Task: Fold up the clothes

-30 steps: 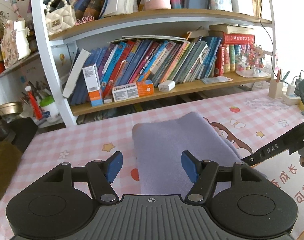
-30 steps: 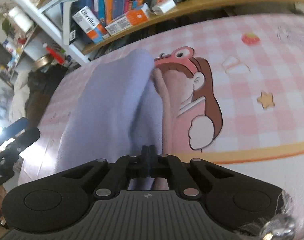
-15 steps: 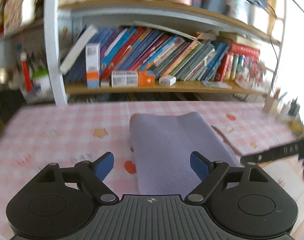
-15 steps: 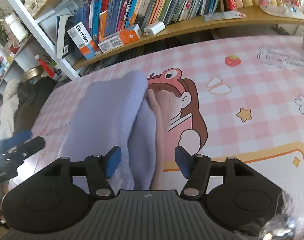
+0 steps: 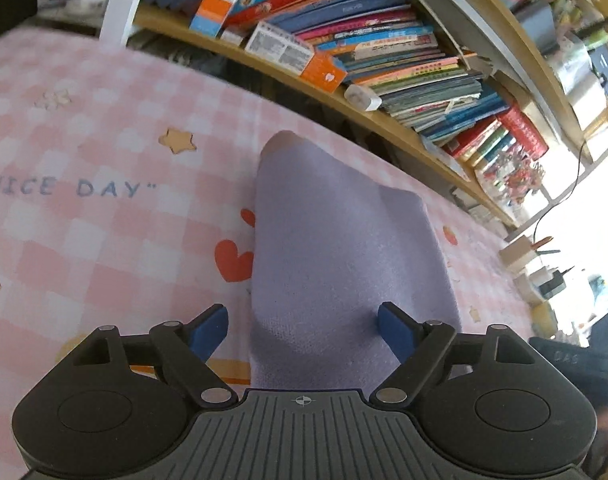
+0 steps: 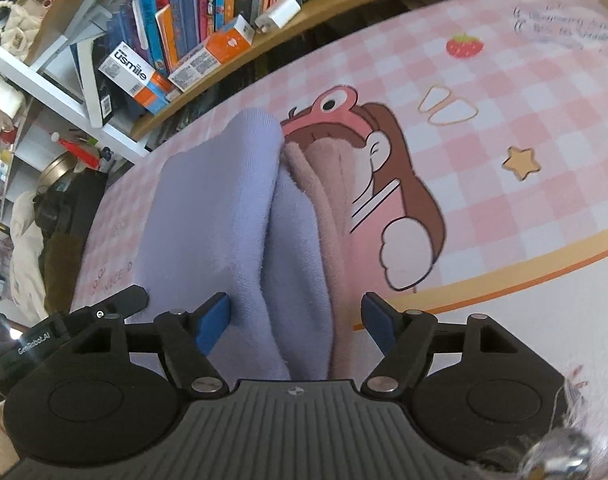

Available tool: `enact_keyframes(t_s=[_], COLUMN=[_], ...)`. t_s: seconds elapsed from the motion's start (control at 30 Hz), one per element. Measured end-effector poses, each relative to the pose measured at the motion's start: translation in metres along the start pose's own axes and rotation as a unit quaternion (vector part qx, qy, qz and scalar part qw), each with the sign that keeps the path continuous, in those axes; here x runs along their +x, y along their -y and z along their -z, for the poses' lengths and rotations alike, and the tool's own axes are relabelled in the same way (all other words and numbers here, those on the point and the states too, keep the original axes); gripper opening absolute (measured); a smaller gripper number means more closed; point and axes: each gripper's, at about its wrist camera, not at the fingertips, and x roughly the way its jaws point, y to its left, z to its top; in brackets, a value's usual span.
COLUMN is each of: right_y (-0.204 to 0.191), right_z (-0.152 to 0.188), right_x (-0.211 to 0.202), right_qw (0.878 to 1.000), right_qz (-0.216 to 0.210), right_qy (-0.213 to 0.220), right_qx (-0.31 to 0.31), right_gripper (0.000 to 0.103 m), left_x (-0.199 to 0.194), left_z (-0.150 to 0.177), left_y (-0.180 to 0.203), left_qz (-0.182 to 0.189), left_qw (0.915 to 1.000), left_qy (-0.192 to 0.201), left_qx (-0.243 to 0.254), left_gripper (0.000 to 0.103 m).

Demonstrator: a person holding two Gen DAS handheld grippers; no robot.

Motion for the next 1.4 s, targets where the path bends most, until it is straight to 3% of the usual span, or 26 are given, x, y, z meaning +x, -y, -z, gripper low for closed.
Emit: enact_keyframes(t_s=[0.13,0.2,0.37,0.47,0.57,0.63,0.7,0.77,0.87,1.0,1.17,1.4], right_y=[-0.003,-0.006,-0.018,-0.039,-0.066,-0.078,-0.076,-0.062,-0.038,-0.017,-0.005,-0.015], right_z=[0.000,-0.001,0.001,0.009,0.023,0.032,0.033,0.027,0.019,0.017,0.016,0.013], right_x=[0.007,0.010,0.010,0.003,-0.008,-0.010,-0.007,-0.005,-0.006,-0.004,0.003,0.000], right_qw=[1.000,1.000,0.999,0.994,0.979,0.968,0.970,0.981,0.993,0.998,0.999,0.996], right_qz=[0.003,0.006,0.020,0.041,0.063,0.075,0.081,0.073,0.048,0.014,-0.015,-0.028], right_qy=[-0.006,-0.008,0.001,0.025,0.061,0.075,0.068,0.056,0.036,0.015,-0.006,-0.004], right_qx=[0.005,0.003,-0.026,-0.095,-0.184,-0.226,-0.220,-0.173,-0.103,-0.060,-0.033,-0.079], right_gripper=[0.069,0.059,0.036,0.029,0.027,0.026,0.026,0.028,0.040,0.047,0.050,0.031], left_x=[0.006,0.007,0.007,0.001,-0.006,-0.006,-0.003,-0.001,0.001,0.005,0.005,-0.004], left_z=[-0.001,0.001,0.006,0.006,0.008,0.007,0.005,0.004,0.006,0.010,0.018,0.026], left_y=[-0.009,-0.009,-0.002,0.010,0.029,0.030,0.021,0.012,0.009,0.007,0.002,0.028], left_qz=[0.021,0.029,0.020,-0.001,-0.026,-0.027,-0.019,-0.008,-0.006,-0.010,-0.007,-0.050], left_qw=[0.9993,0.9988,0.9992,1.0000,0.9980,0.9978,0.9990,0.9997,0.9998,0.9996,0.9980,0.9975], left_qy=[-0.014,-0.019,-0.012,-0.006,0.008,0.004,-0.007,-0.016,-0.019,-0.022,-0.015,0.016], left_qx=[-0.026,-0.035,-0.031,0.002,0.057,0.060,0.040,0.016,0.004,-0.015,-0.061,-0.047], left_gripper=[0.078,0.068,0.054,0.045,0.045,0.045,0.046,0.051,0.055,0.067,0.064,0.046])
